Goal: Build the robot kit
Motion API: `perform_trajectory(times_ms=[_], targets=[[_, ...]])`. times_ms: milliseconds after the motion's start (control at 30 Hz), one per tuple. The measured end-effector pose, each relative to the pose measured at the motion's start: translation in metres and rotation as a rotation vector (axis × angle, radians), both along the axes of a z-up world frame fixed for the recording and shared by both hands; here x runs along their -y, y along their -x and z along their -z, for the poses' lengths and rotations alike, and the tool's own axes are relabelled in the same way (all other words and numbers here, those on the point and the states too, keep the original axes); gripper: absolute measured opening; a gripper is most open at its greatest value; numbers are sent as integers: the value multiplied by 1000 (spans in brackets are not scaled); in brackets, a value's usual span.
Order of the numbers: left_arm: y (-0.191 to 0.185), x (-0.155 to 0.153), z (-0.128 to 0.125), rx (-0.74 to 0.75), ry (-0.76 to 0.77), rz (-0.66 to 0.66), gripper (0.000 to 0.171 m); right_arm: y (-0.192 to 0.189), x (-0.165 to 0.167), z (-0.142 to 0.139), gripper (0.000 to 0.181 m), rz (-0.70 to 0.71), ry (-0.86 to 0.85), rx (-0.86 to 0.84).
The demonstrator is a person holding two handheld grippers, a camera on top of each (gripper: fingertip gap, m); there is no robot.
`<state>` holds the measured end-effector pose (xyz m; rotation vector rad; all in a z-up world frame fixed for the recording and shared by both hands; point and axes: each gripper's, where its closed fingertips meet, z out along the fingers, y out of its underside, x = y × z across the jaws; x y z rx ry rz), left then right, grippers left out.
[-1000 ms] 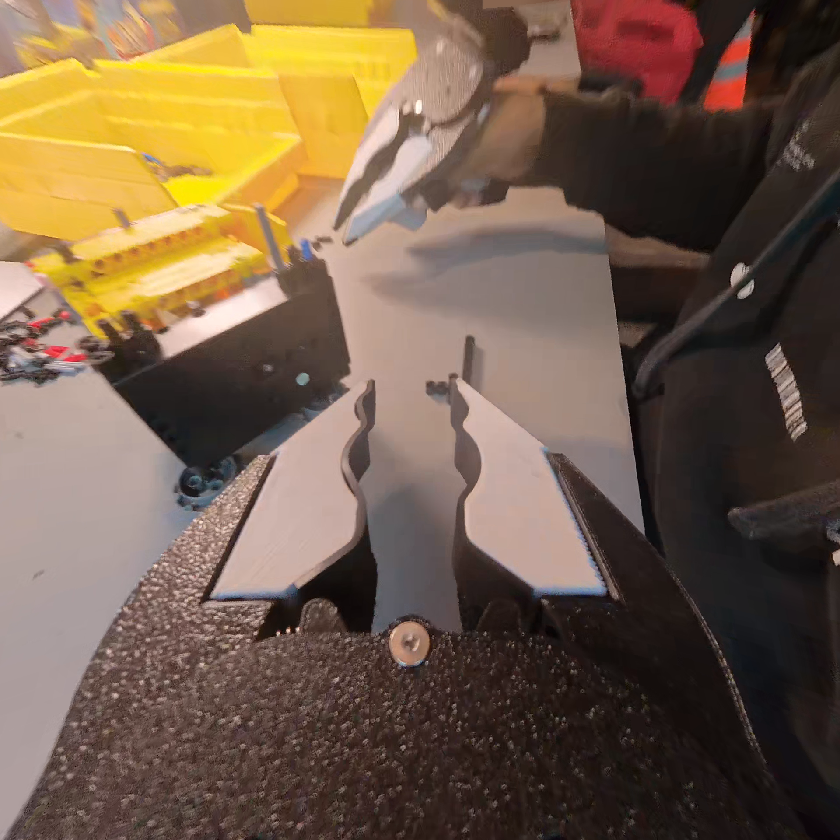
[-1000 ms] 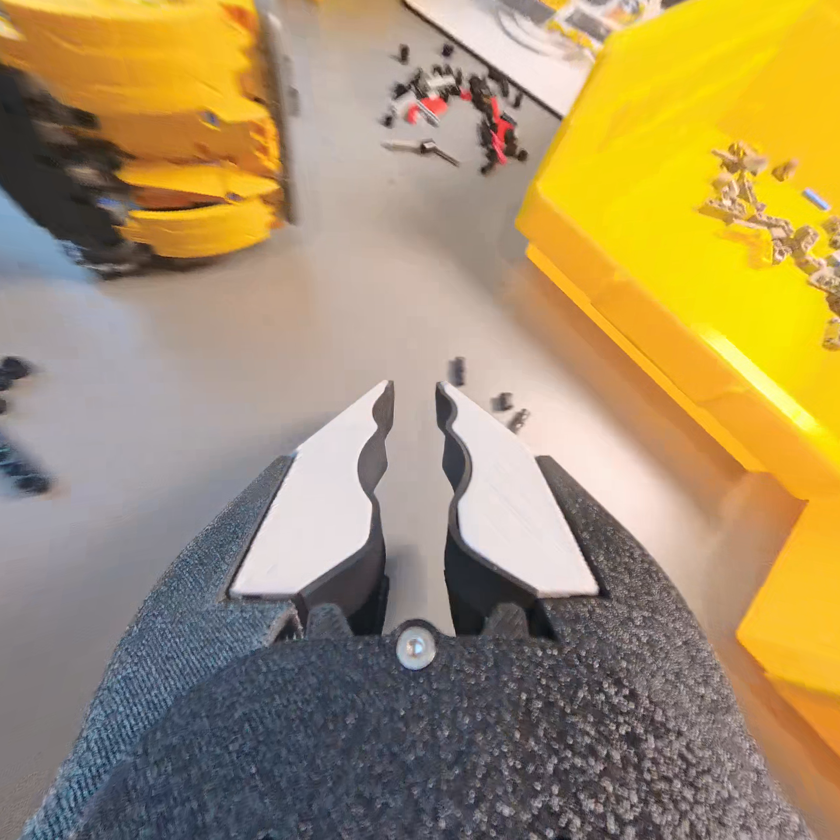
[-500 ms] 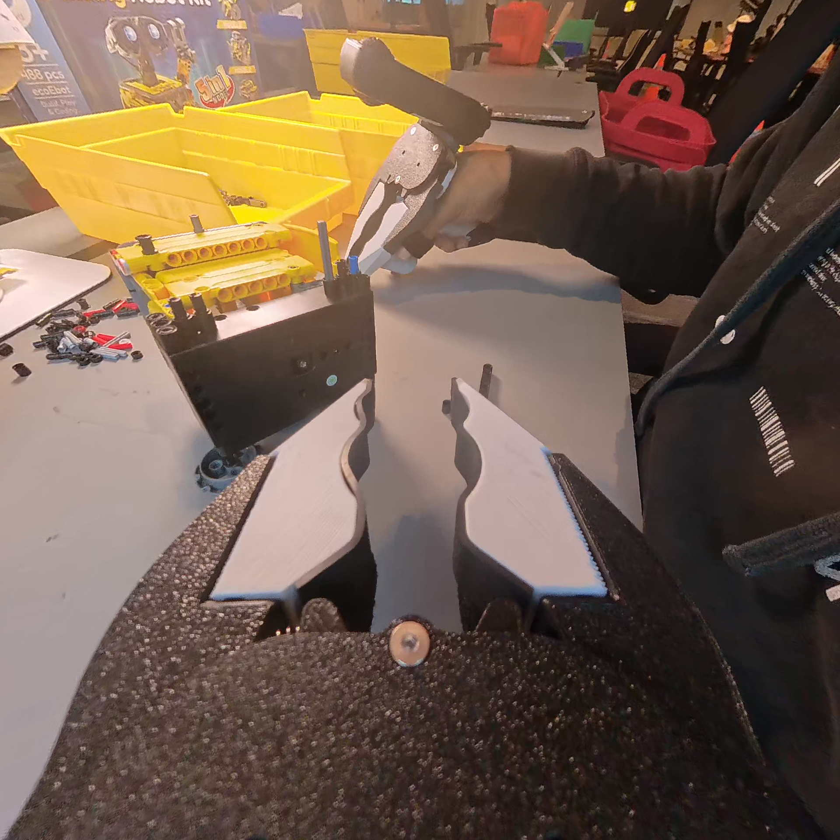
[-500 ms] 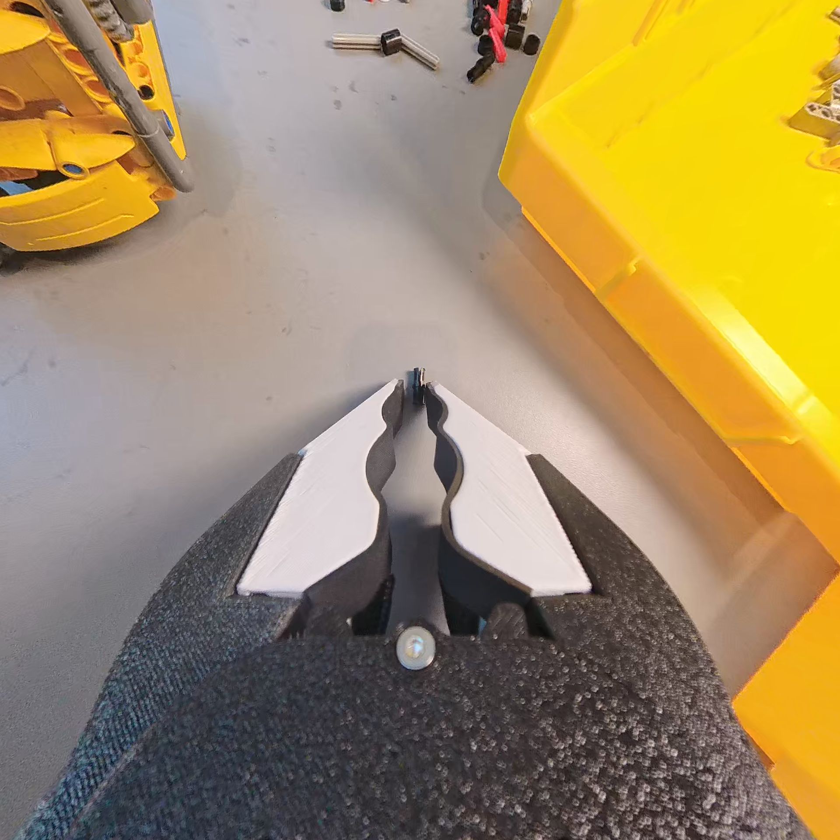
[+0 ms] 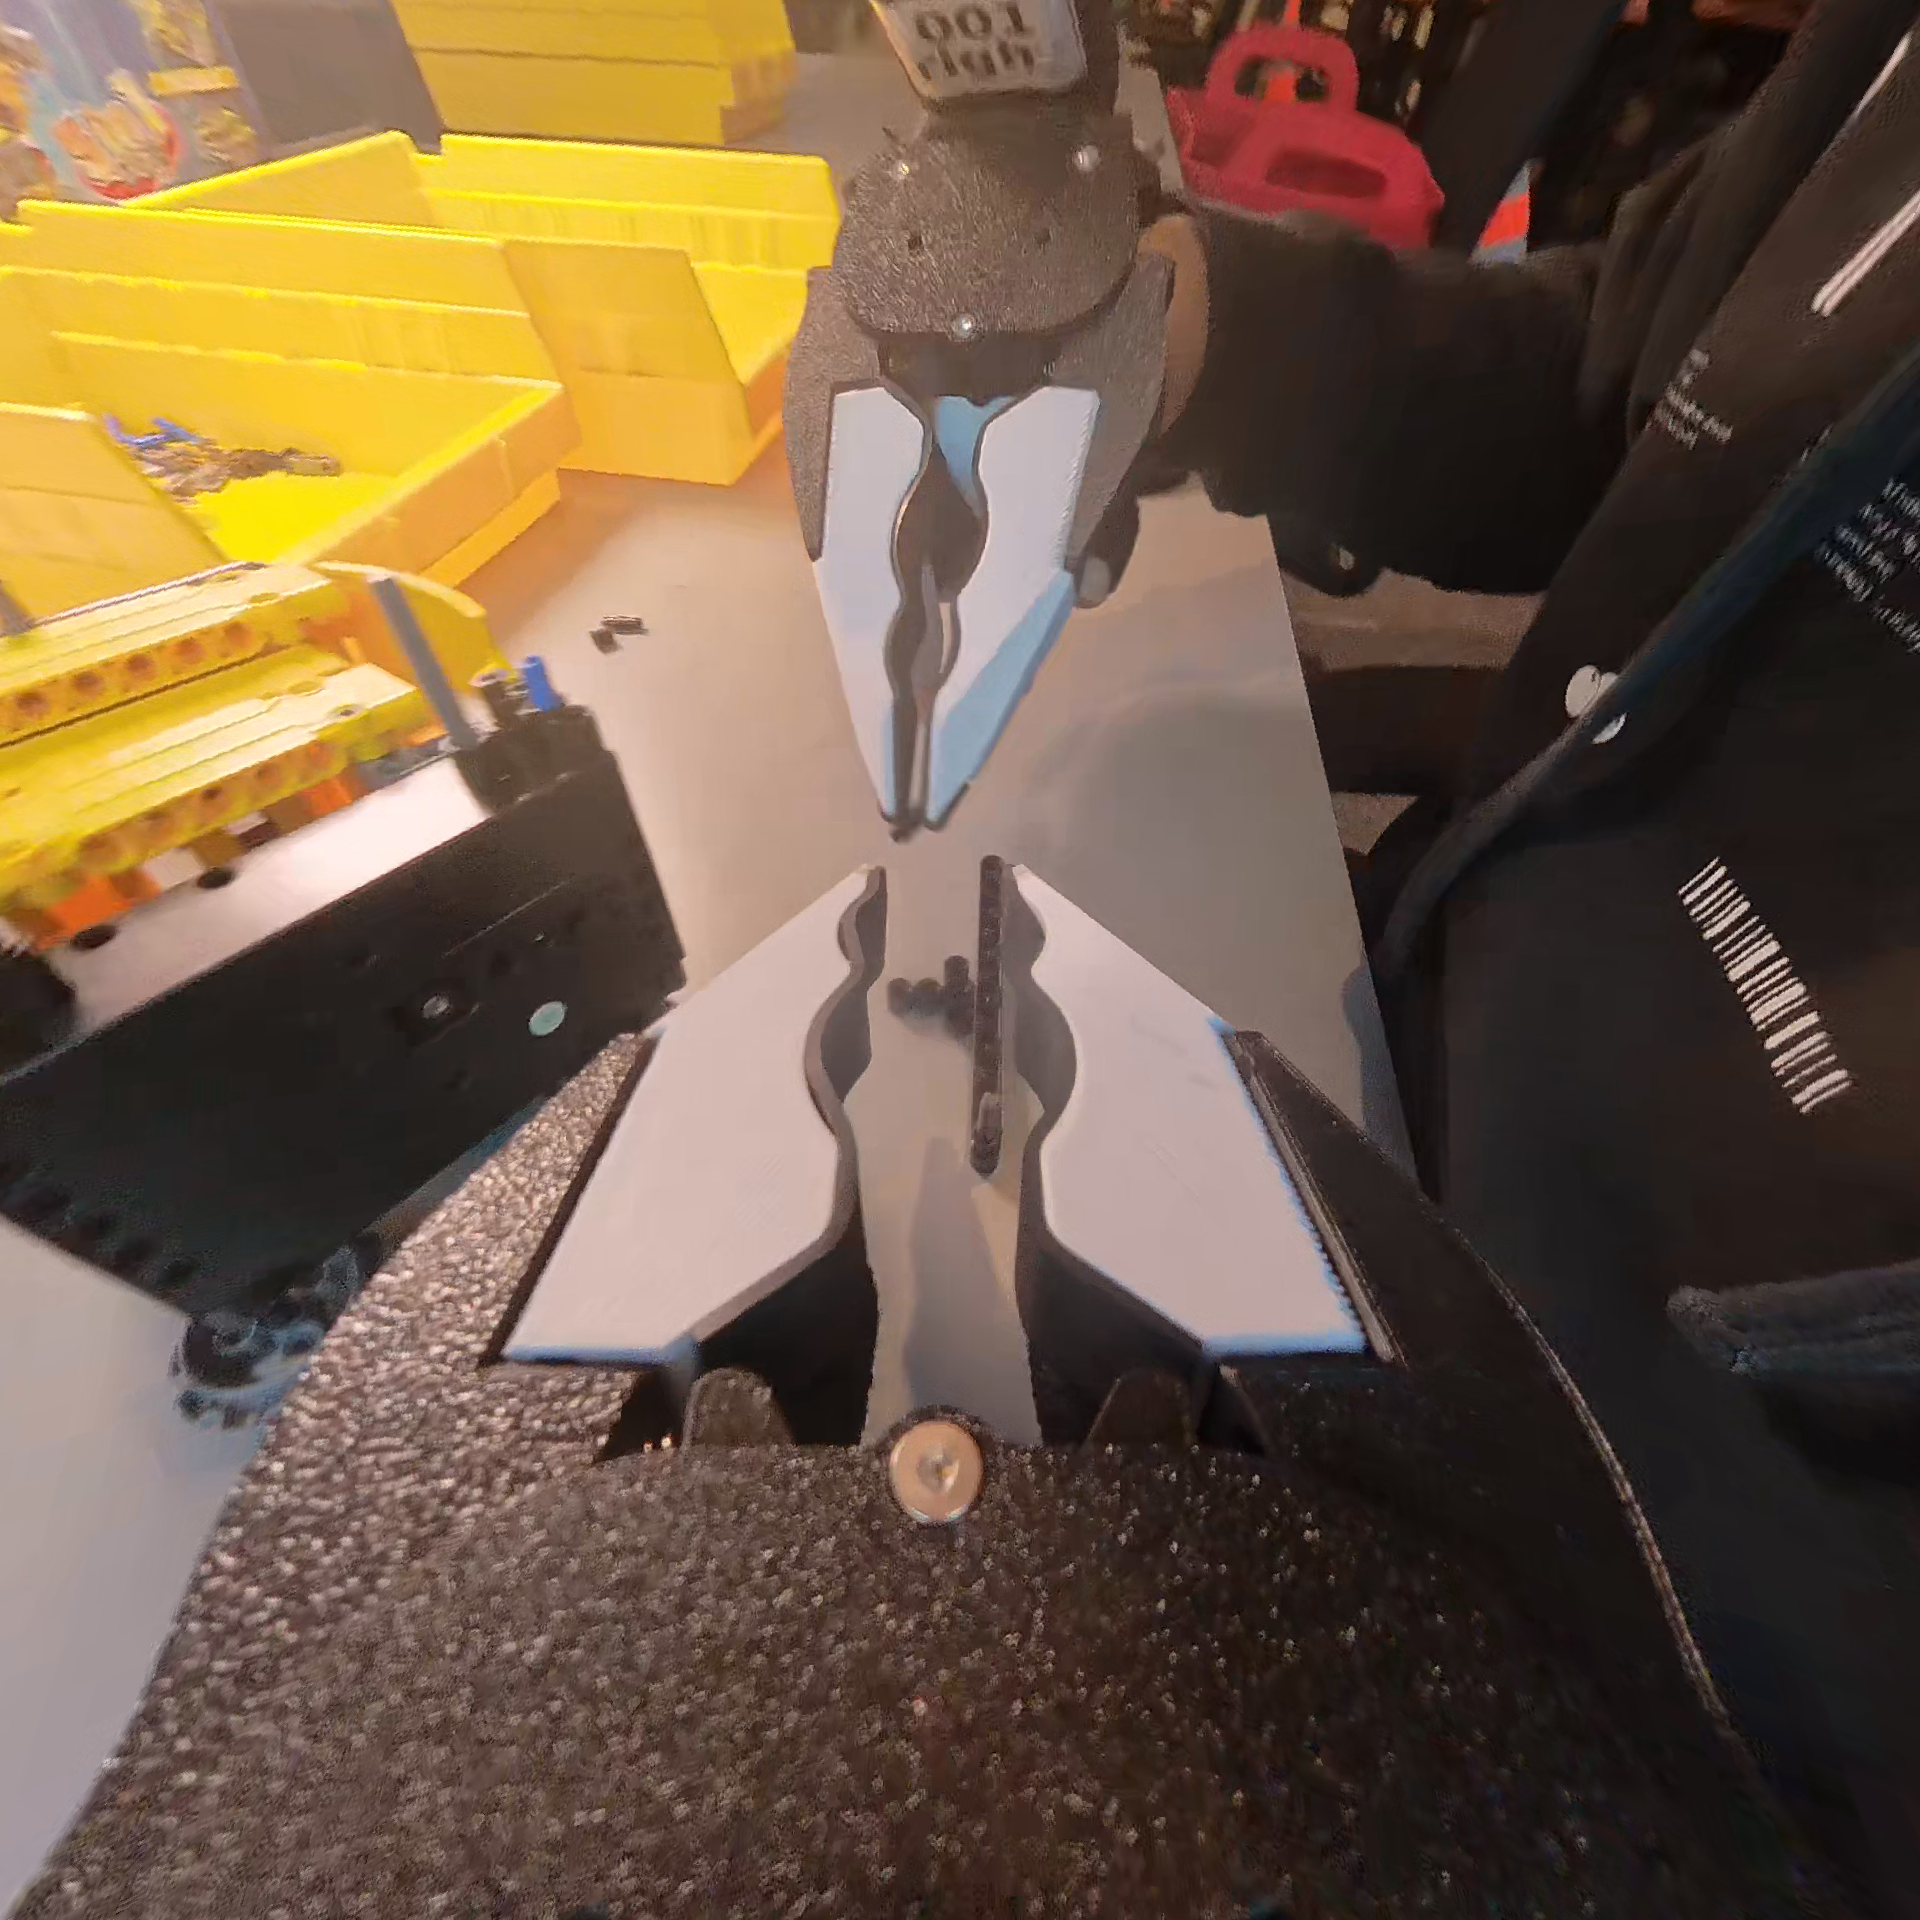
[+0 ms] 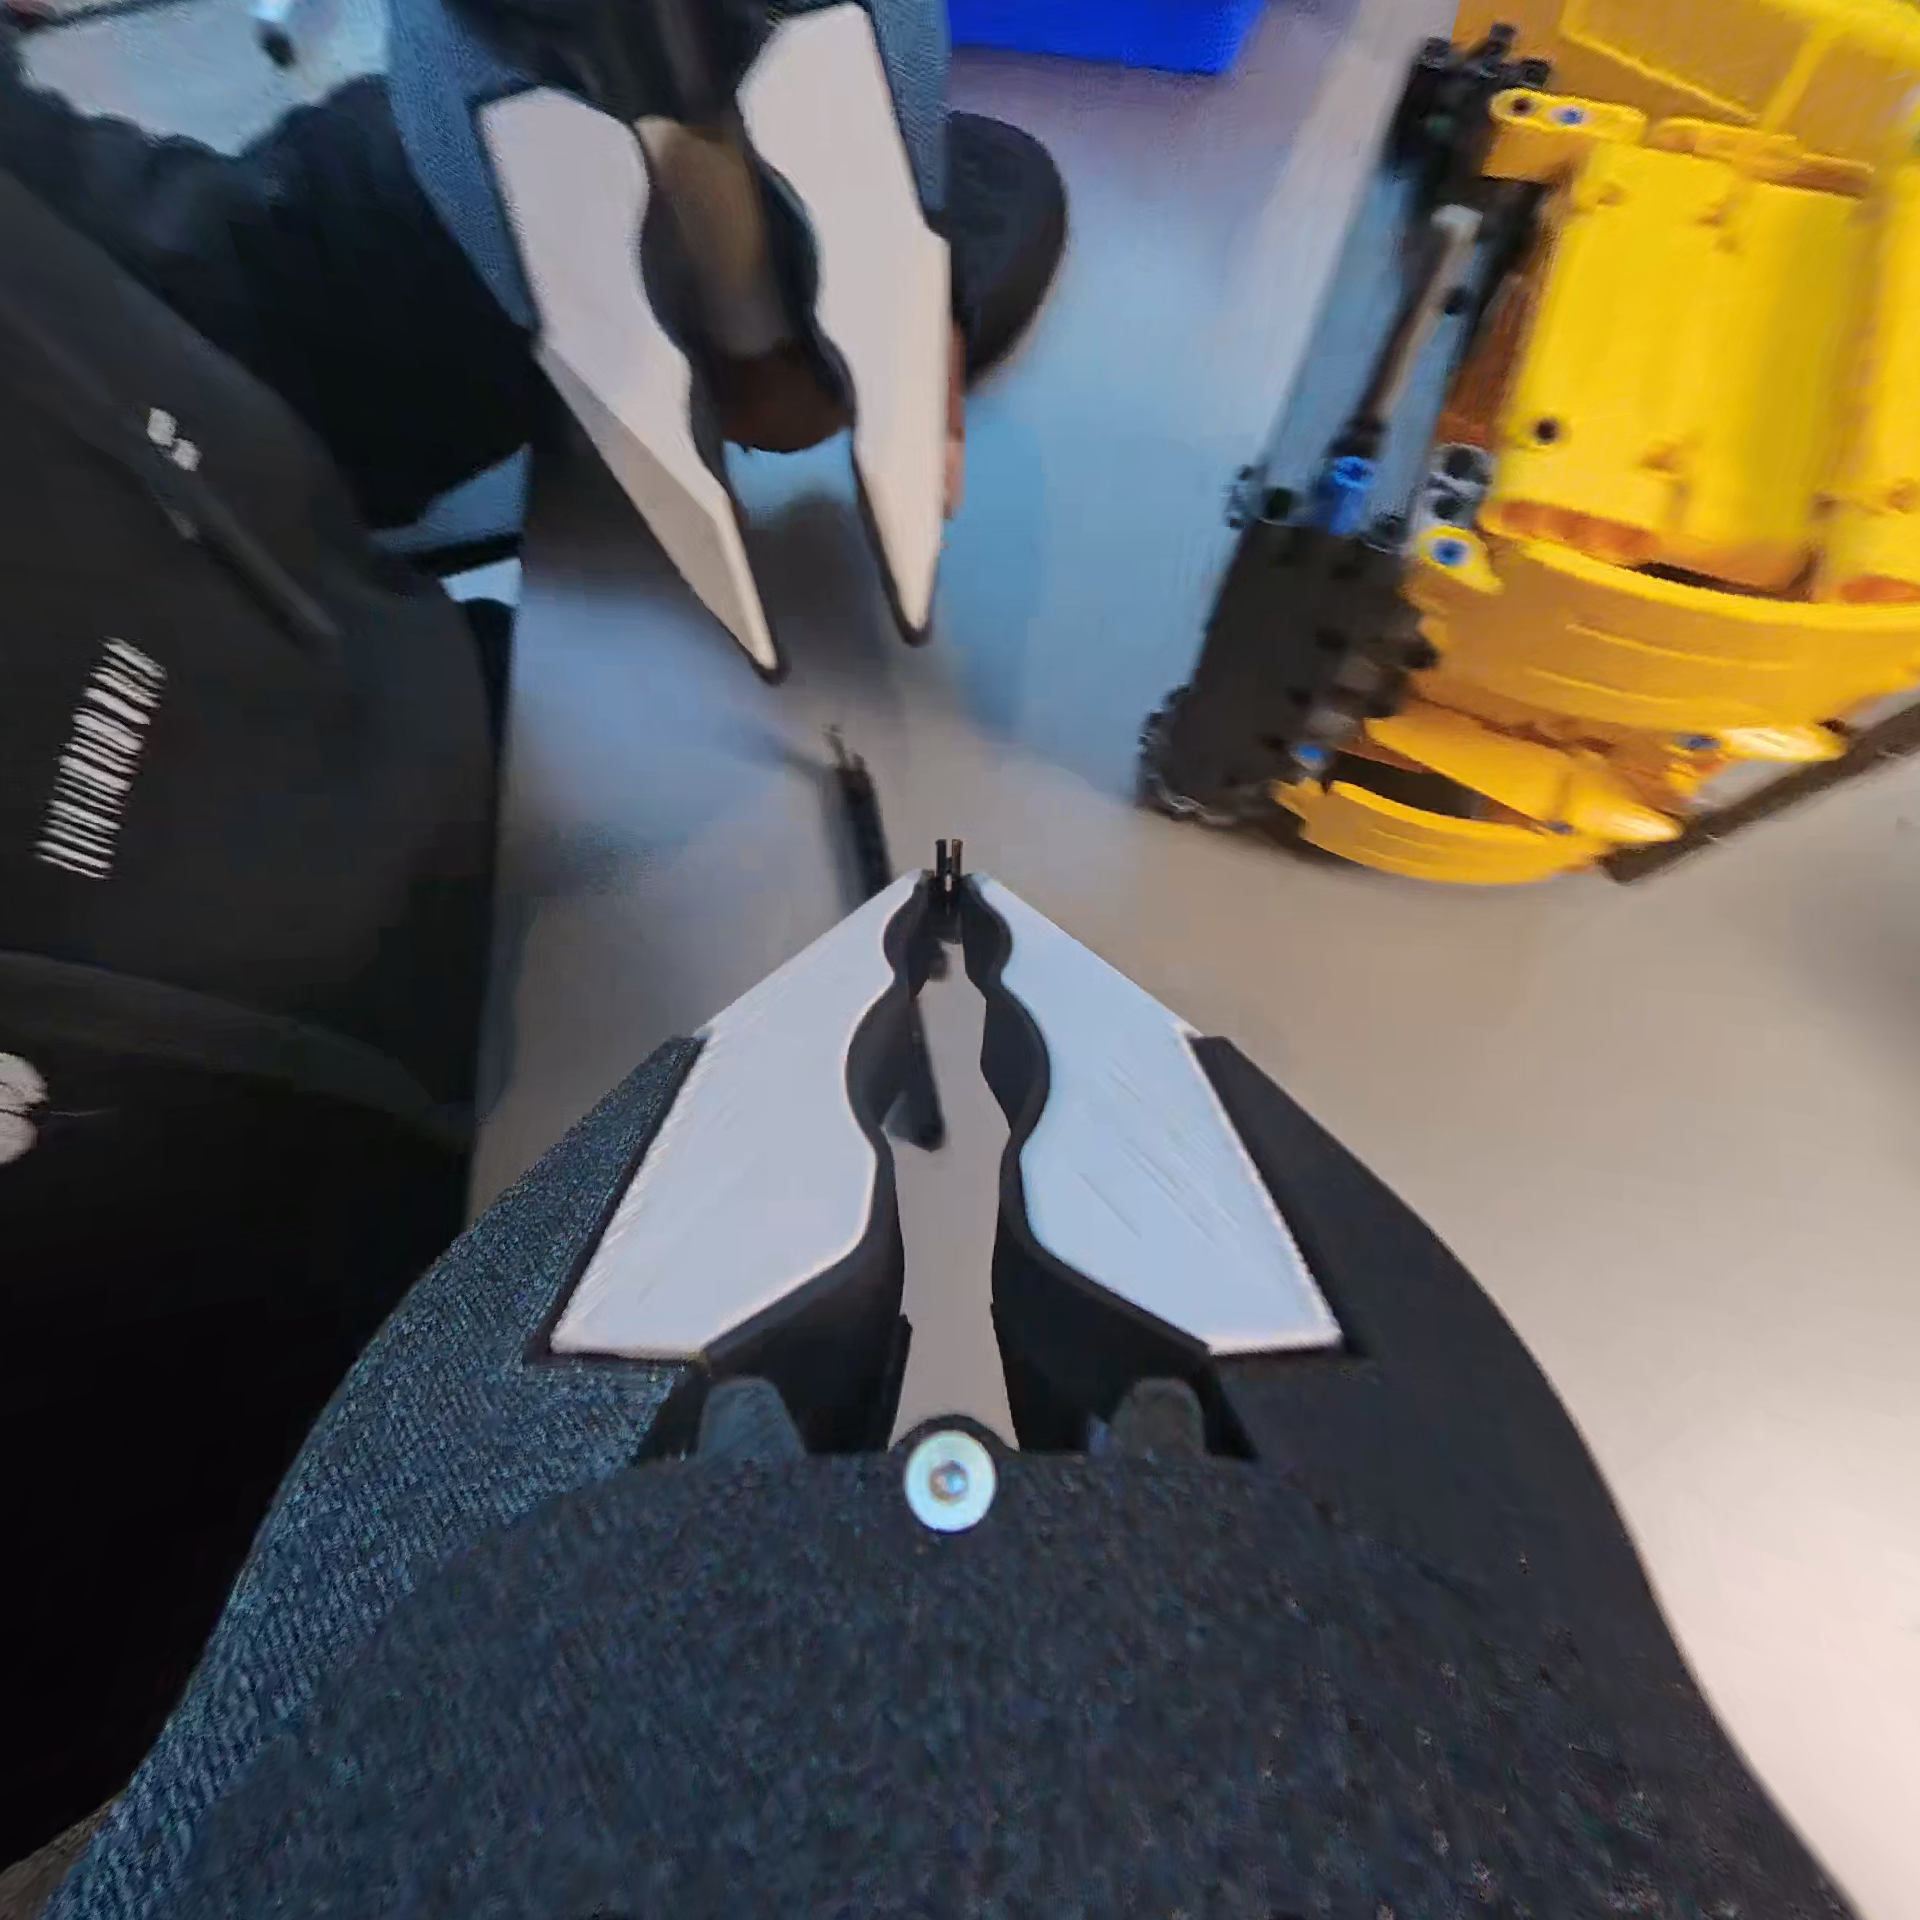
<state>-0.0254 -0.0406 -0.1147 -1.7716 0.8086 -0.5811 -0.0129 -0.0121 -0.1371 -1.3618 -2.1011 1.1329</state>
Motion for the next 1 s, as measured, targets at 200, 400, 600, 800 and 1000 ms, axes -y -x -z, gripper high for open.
perform_trajectory(times_ms=[200,400,600,800,1000], targets=[[-21,3,15,-133,18,96,16,-4,31,-3,4,-77,42,-2],[-24,3,10,-121,3,90,6,-3,30,-10,4,-61,49,-40],[-19,0,-7,-39,-52,34,4,2,27,-28,5,-42,53,-138],[-14,2,-22,104,-80,11,2,6,30,-43,5,-42,72,-231],[-14,7,-19,80,-79,24,4,6,36,-41,4,-75,56,-215]])
